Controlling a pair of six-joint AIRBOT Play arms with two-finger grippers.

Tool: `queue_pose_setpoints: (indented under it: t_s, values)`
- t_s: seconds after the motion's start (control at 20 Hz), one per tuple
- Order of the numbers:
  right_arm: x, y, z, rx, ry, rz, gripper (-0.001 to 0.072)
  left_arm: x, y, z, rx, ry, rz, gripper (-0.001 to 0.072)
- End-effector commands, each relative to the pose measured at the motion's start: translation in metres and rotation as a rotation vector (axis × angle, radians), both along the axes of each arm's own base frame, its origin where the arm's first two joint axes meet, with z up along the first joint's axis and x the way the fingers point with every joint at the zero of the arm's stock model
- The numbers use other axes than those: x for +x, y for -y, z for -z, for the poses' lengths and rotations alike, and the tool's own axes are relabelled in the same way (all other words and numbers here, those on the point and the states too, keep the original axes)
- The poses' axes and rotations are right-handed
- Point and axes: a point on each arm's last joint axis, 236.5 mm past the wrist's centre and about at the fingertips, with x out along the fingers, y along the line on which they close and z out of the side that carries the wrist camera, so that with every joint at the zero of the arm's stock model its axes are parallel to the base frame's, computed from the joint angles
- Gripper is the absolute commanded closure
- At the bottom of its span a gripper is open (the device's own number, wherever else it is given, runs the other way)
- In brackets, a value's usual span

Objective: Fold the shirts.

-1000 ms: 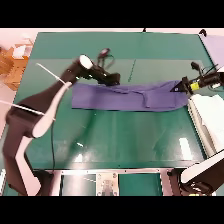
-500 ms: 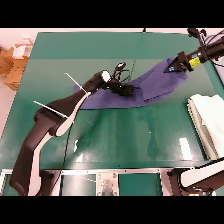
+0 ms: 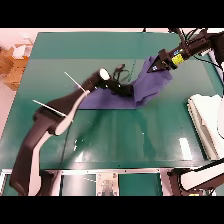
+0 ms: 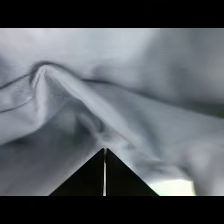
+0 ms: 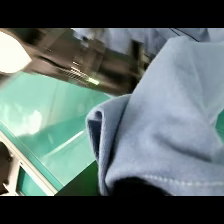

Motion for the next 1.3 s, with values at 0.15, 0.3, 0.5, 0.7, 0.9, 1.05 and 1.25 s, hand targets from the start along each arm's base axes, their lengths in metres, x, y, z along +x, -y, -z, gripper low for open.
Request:
queue_pose_setpoints:
  t_s: [0.15, 0.3, 0.5, 0.7, 0.9, 1.05, 1.25]
  values:
    - [0.009, -0.048, -0.007, 0.039, 0.036, 0.025, 0.0689, 0.051, -0.144, -0.159, -0.075, 0.131, -0.134, 0.0685]
    - [0.022, -0.115, -0.004, 0.083, 0.128, 0.002, 0.0689, 0.068, -0.237, -0.233, -0.085, 0.255, -0.283, 0.0685]
    - [0.025, -0.243, 0.05, 0.144, 0.196, -0.037, 0.0688, 0.063, -0.317, -0.276, -0.065, 0.318, -0.396, 0.0685]
    - [-0.02, -0.371, 0.143, 0.2, 0.17, -0.069, 0.0133, 0.05, -0.334, -0.266, -0.029, 0.268, -0.375, 0.0685]
    - [0.025, -0.309, 0.097, 0.138, 0.239, -0.058, 0.0121, 0.051, -0.334, -0.266, -0.028, 0.273, -0.374, 0.0686]
    - [0.074, -0.173, 0.063, 0.028, 0.185, 0.099, 0.0121, 0.051, -0.334, -0.267, -0.026, 0.279, -0.37, 0.0685]
    - [0.08, -0.037, 0.098, -0.056, -0.037, 0.27, 0.012, 0.051, -0.334, -0.267, -0.028, 0.282, -0.373, 0.0685]
